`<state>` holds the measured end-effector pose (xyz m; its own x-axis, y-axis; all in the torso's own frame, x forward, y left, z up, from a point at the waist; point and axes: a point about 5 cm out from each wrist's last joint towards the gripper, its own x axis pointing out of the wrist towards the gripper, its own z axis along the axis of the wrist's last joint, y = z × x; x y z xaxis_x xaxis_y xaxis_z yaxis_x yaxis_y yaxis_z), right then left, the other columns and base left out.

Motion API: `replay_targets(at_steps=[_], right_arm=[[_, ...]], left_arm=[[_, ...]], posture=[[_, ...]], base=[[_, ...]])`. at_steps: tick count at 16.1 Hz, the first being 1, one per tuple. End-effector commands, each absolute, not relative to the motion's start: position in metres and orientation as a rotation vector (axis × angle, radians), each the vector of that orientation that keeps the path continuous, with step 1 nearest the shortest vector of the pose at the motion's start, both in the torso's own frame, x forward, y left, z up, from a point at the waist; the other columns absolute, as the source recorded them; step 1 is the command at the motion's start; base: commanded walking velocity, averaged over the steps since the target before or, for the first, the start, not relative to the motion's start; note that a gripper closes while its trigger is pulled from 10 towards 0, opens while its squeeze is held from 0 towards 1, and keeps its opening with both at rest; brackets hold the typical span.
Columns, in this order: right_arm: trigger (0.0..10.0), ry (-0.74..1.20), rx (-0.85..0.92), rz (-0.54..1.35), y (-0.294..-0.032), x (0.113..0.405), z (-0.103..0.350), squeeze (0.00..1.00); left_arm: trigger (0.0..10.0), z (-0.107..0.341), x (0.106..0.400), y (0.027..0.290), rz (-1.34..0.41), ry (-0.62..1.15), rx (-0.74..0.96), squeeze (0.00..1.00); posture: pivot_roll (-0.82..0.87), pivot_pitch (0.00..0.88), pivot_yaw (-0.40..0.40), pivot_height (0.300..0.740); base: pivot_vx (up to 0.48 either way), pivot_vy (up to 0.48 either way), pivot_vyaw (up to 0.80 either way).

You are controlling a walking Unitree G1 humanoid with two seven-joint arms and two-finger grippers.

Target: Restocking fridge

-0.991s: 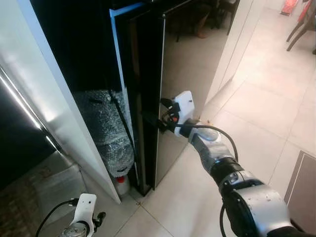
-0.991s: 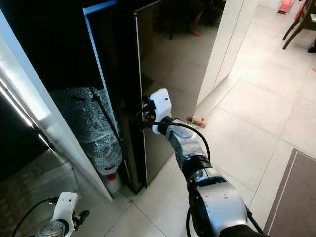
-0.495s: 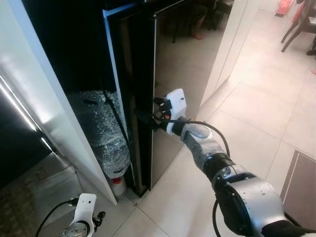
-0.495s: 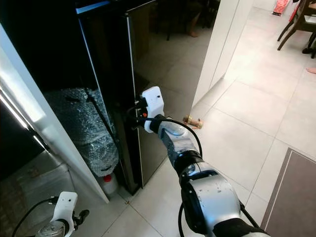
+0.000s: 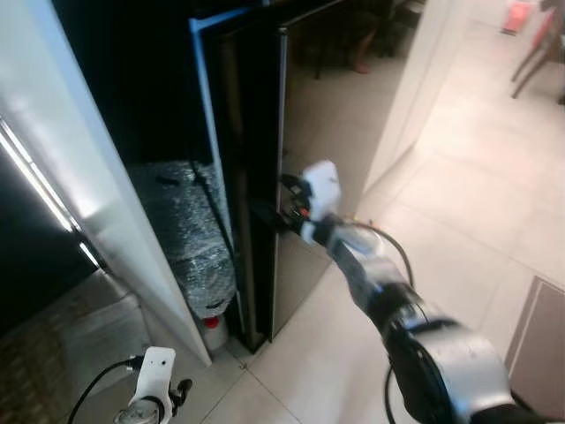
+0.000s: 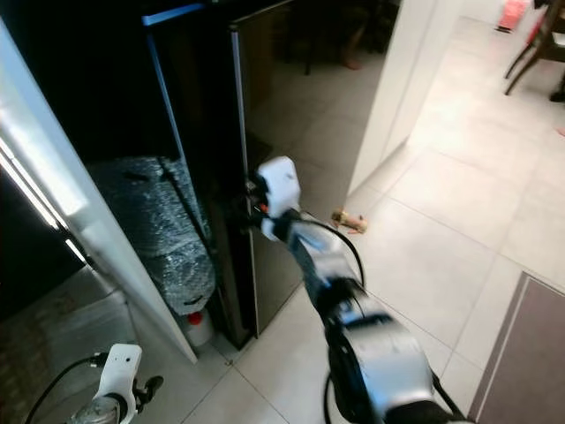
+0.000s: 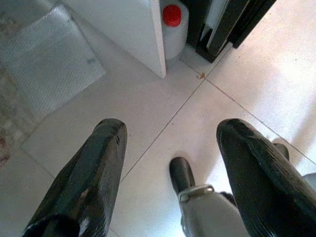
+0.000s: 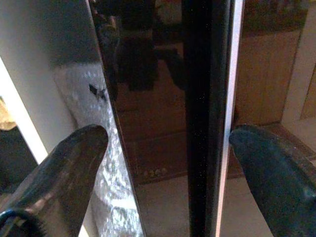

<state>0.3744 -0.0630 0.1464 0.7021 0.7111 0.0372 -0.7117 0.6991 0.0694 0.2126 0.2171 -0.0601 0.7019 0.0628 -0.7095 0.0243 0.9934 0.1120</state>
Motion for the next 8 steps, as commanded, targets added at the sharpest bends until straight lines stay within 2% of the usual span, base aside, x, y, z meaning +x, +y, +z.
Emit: replay_targets(at_steps=[1,2,5,7,8], right_arm=[[10.0,-0.046,0.063,0.773,-0.076,0.372,0.145,0.00],[10.0,-0.054,0.068,0.720,-0.098,0.365,0.134,0.00],[10.0,-0.041,0.072,0.610,-0.137,0.348,0.116,0.00],[10.0,0.017,0.099,0.419,-0.185,0.321,0.086,0.00],[10.0,0.041,0.092,0.360,-0.195,0.314,0.079,0.00]], left_arm=[[10.0,-0.062,0.208,0.219,0.032,0.806,0.111,0.00],[10.0,-0.063,0.208,0.219,0.031,0.806,0.111,0.00],[10.0,-0.063,0.207,0.220,0.027,0.809,0.112,0.00],[10.0,-0.063,0.207,0.221,0.019,0.814,0.119,0.00],[10.0,-0.063,0.207,0.221,0.017,0.815,0.120,0.00]], posture=[[0.00,0.046,-0.044,0.740],[-0.01,0.052,-0.043,0.740],[-0.03,0.064,-0.036,0.740],[-0.05,0.069,-0.032,0.740],[-0.05,0.069,-0.032,0.740]], base=[[0.000,0.000,0.00],[0.000,0.000,0.00],[0.000,0.000,0.00],[0.000,0.000,0.00],[0.000,0.000,0.00]])
